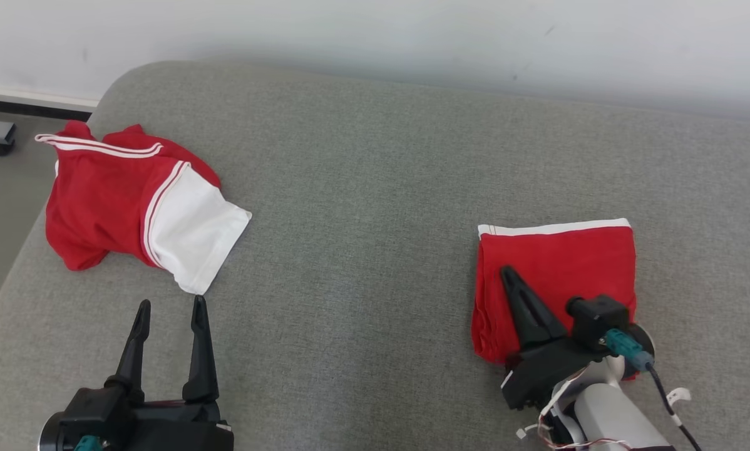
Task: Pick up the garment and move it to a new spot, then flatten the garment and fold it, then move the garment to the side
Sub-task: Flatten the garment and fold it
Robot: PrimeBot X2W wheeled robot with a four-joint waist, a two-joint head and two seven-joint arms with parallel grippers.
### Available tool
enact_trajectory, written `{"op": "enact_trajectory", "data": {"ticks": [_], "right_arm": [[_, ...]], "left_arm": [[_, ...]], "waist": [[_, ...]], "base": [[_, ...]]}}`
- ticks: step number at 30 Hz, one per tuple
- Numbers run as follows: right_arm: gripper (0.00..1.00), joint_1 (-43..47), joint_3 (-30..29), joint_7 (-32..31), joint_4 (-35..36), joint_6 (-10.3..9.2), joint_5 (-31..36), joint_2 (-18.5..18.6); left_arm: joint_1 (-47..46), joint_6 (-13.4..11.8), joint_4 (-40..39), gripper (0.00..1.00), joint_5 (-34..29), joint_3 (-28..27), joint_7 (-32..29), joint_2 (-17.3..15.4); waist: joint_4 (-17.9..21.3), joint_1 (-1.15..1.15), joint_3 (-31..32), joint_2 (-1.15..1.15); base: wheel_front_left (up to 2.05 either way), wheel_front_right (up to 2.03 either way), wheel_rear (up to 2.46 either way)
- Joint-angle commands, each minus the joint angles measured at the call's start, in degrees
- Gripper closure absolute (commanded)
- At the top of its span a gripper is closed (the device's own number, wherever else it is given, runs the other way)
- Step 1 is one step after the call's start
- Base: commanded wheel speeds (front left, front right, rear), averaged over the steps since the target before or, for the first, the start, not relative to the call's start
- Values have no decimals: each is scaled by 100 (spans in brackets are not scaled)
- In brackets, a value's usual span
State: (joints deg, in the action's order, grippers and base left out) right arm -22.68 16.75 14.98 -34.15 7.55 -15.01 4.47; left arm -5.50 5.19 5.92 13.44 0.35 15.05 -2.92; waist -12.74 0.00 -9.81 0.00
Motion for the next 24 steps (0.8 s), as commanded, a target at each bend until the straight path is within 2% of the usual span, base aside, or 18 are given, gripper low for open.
{"op": "enact_trajectory", "data": {"ticks": [1,12,24], "right_arm": [[100,61,-128,28,99,-14,17,47],[100,257,-773,27,356,-14,58,372],[100,1293,-1104,27,1420,-14,39,471]], "left_arm": [[73,-5,-39,0,-45,-20,18,5],[131,21,10,0,-91,-8,18,5],[436,91,91,0,-215,-145,18,4]], "waist": [[91,0,45,0],[538,0,281,0],[1063,0,752,0]], "base": [[0,0,0],[0,0,0],[0,0,0]]}}
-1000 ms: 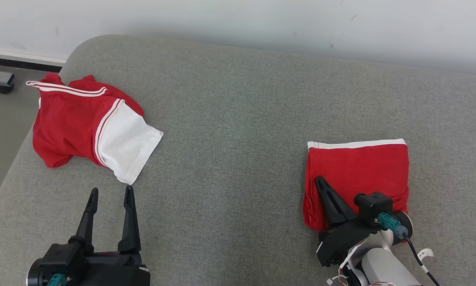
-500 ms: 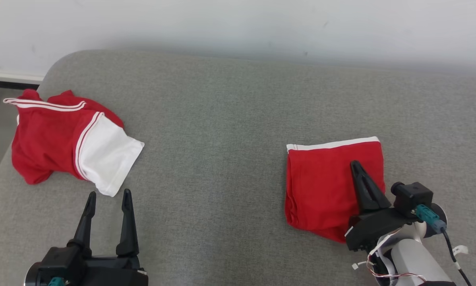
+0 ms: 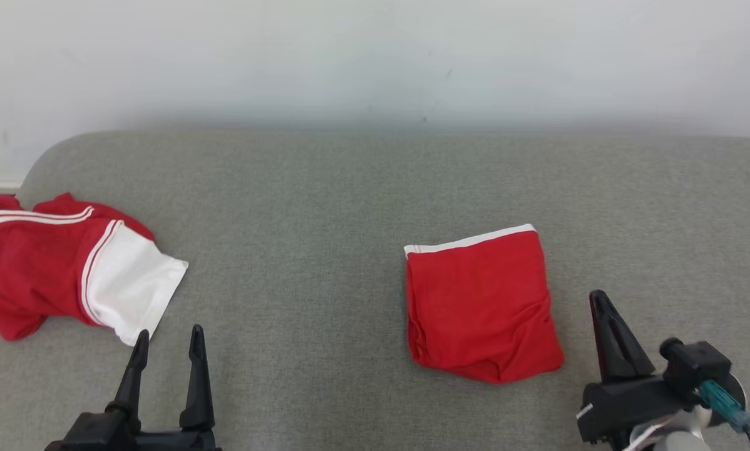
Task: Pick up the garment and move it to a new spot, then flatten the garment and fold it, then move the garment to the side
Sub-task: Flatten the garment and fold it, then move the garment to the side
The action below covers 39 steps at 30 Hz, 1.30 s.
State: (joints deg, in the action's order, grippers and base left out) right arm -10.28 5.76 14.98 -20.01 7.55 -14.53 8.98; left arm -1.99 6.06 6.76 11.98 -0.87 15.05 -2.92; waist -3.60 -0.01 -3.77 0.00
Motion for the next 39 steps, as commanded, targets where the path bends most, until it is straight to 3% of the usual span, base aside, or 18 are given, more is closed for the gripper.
{"op": "enact_trajectory", "data": {"ticks": [1,7,8,9,10,22,39], "right_arm": [[100,147,-37,28,106,-14,-13,24],[100,681,-174,28,641,-14,56,-8],[67,747,-197,28,716,-14,67,-21],[21,805,-208,28,784,-14,67,-32],[0,874,-217,28,848,-14,85,-43],[0,1505,-517,28,1424,-14,182,-204],[0,1664,-585,28,1425,-14,228,-307]], "left_arm": [[112,17,11,0,-84,-33,18,5],[249,79,55,0,-236,-69,18,-8],[263,90,65,0,-268,-70,18,-20],[286,100,69,0,-300,-68,18,-29],[323,90,64,0,-339,-59,18,-28],[578,123,-61,0,-614,8,18,-109],[737,135,-176,0,-642,-80,18,-82]], "waist": [[179,1,177,0],[319,1,333,0],[333,1,346,0],[344,1,361,0],[353,1,377,0],[375,1,491,0],[369,1,526,0]], "base": [[0,0,0],[0,0,0],[0,0,0],[0,0,0],[0,0,0],[0,0,0],[0,0,0]]}}
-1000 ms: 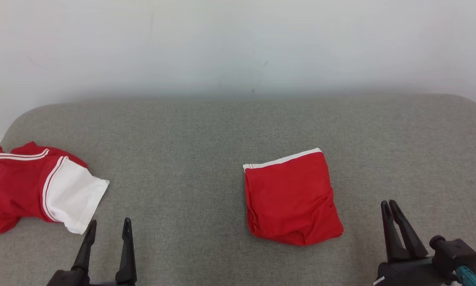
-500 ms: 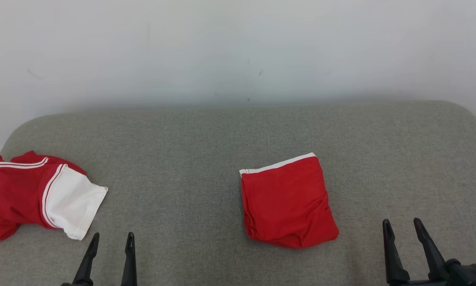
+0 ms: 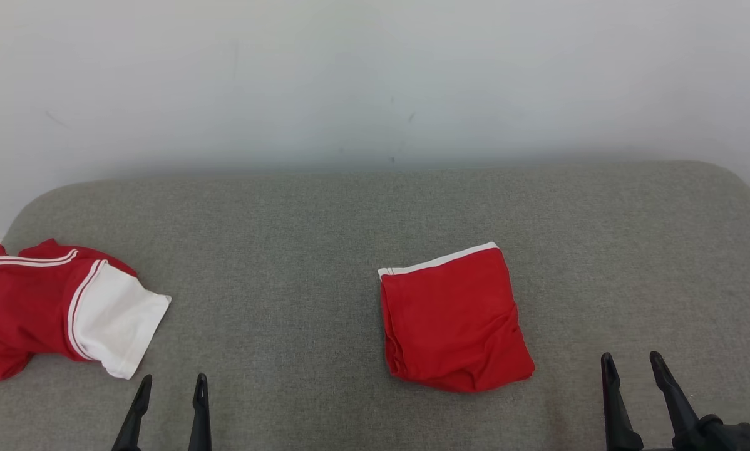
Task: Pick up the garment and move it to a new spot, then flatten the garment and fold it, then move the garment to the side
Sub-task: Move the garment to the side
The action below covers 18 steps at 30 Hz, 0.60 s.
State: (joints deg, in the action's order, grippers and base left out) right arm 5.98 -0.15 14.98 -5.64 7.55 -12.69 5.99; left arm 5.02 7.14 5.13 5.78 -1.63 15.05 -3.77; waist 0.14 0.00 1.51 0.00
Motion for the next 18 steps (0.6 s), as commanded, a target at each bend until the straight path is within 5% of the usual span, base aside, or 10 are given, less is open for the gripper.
{"op": "enact_trajectory", "data": {"ticks": [1,18], "right_arm": [[0,27,16,27,-26,-14,41,-8],[0,-1860,428,-514,-1749,-14,-134,151]], "left_arm": [[25,28,-11,0,-22,-3,18,6],[-192,0,28,0,40,162,18,56]], "waist": [[-12,0,-4,0],[-378,0,-210,0]], "base": [[0,0,0],[0,0,0]]}}
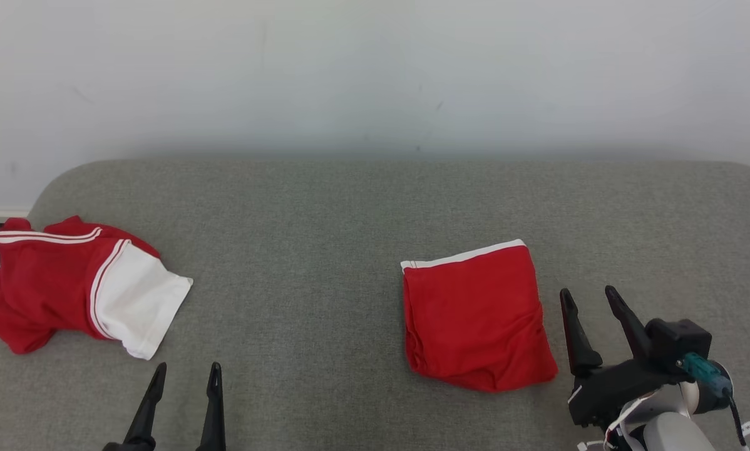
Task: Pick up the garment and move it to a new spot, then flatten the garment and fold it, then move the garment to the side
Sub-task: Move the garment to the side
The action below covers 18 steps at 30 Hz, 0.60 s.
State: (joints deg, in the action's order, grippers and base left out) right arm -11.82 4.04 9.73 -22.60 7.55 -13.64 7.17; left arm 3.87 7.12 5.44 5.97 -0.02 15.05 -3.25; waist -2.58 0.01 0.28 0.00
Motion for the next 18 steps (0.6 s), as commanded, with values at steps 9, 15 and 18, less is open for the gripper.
{"op": "enact_trajectory", "data": {"ticks": [9,15,18], "right_arm": [[0,-979,68,-349,-1450,-14,-127,205],[0,-1373,240,-338,-2118,-14,-250,245],[0,-1524,321,-389,-2518,-14,-301,255]], "left_arm": [[-395,15,85,0,99,114,18,26],[-562,19,110,0,113,147,18,33],[-660,23,130,0,125,160,18,34]], "waist": [[-512,-1,-514,0],[-635,-1,-745,0],[-672,-1,-853,0]], "base": [[0,0,0],[0,0,0],[0,0,0]]}}
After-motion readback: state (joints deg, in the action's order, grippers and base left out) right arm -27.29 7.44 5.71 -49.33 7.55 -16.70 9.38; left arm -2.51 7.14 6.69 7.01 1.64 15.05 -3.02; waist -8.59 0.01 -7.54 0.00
